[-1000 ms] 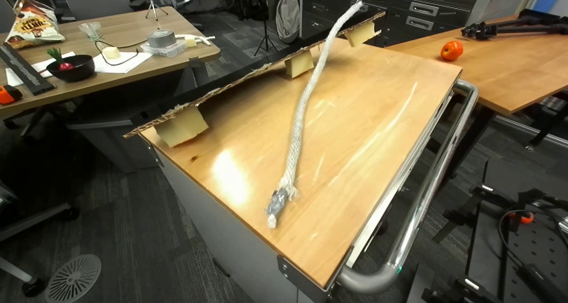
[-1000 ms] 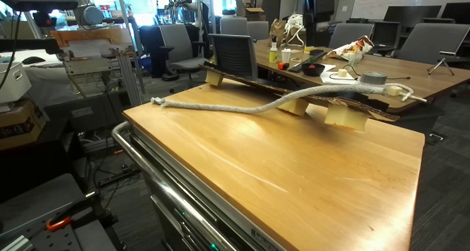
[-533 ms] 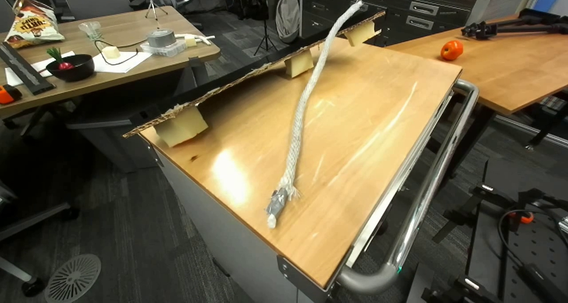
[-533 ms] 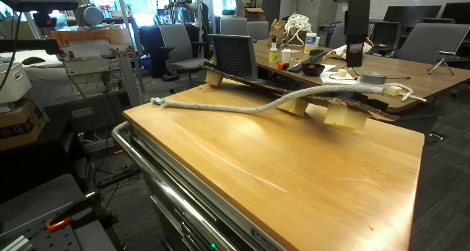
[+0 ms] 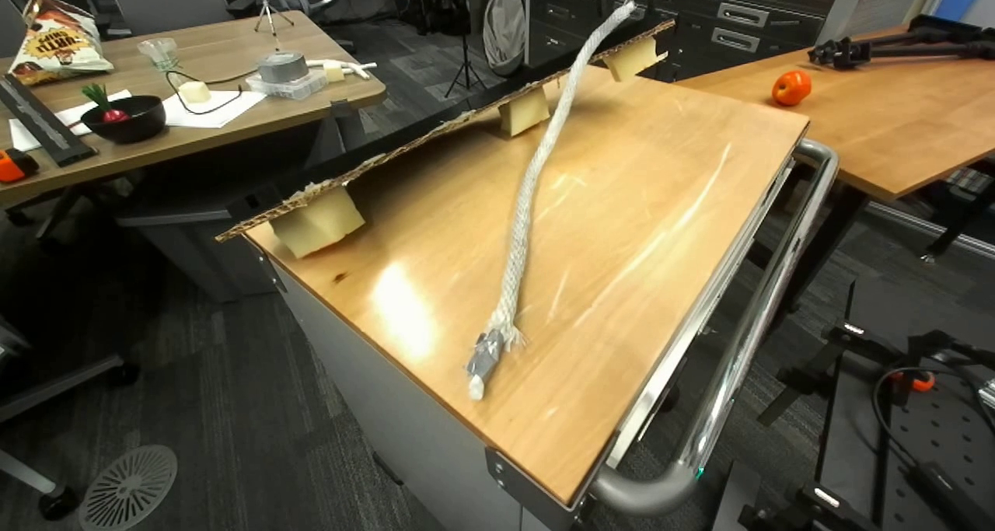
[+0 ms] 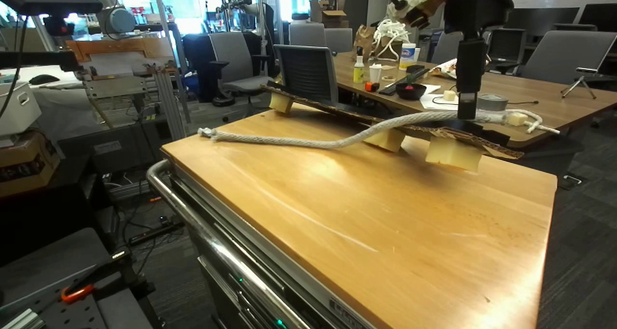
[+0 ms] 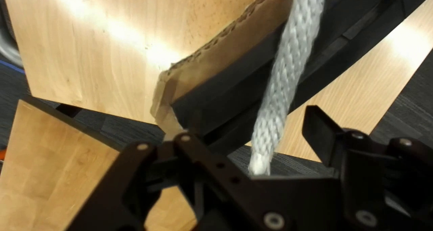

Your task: Remove the rope from the black object and put it on the table

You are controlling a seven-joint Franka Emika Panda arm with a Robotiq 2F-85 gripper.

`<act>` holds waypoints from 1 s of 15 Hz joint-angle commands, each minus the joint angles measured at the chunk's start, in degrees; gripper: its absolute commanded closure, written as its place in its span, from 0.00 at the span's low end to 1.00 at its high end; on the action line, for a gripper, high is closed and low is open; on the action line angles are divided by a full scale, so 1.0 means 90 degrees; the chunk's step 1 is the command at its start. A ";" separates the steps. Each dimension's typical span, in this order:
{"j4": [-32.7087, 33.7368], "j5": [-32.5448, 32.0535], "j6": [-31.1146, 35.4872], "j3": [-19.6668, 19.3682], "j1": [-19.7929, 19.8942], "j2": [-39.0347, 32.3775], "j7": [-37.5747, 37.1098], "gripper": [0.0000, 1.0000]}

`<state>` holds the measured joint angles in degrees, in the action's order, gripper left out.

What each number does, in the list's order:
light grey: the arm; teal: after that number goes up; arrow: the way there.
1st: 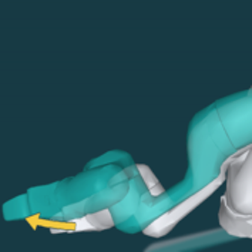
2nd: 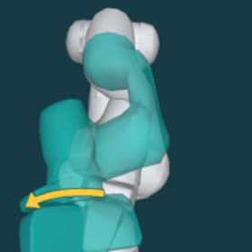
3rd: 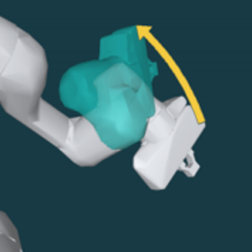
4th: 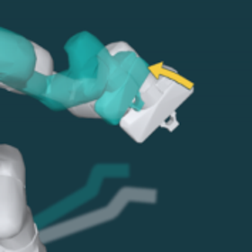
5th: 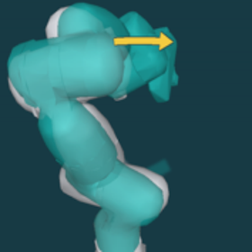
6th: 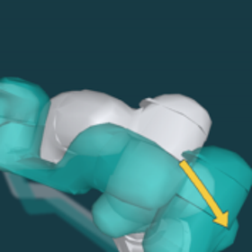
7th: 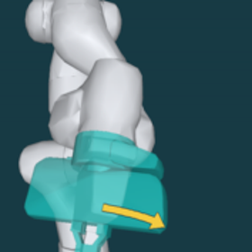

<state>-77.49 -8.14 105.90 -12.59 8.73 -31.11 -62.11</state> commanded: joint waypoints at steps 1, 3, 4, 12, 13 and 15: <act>0.0490 0.0186 -0.0213 -0.0072 0.0055 -0.0305 -0.0151 0.55; 0.0530 0.0206 -0.0211 -0.0075 0.0082 -0.0361 -0.0175 0.70; 0.0533 0.0215 -0.0197 -0.0076 0.0095 -0.0371 -0.0185 0.79; -0.1064 0.0477 0.0640 -0.0049 0.0088 0.0453 -0.0348 0.97; -0.1352 0.0546 0.0710 -0.0043 0.0104 0.0556 -0.0348 0.97; -0.1848 0.0651 0.0876 -0.0069 0.0126 0.0705 -0.0399 0.97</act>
<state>-85.08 -4.34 109.82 -12.69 9.95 -29.60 -64.56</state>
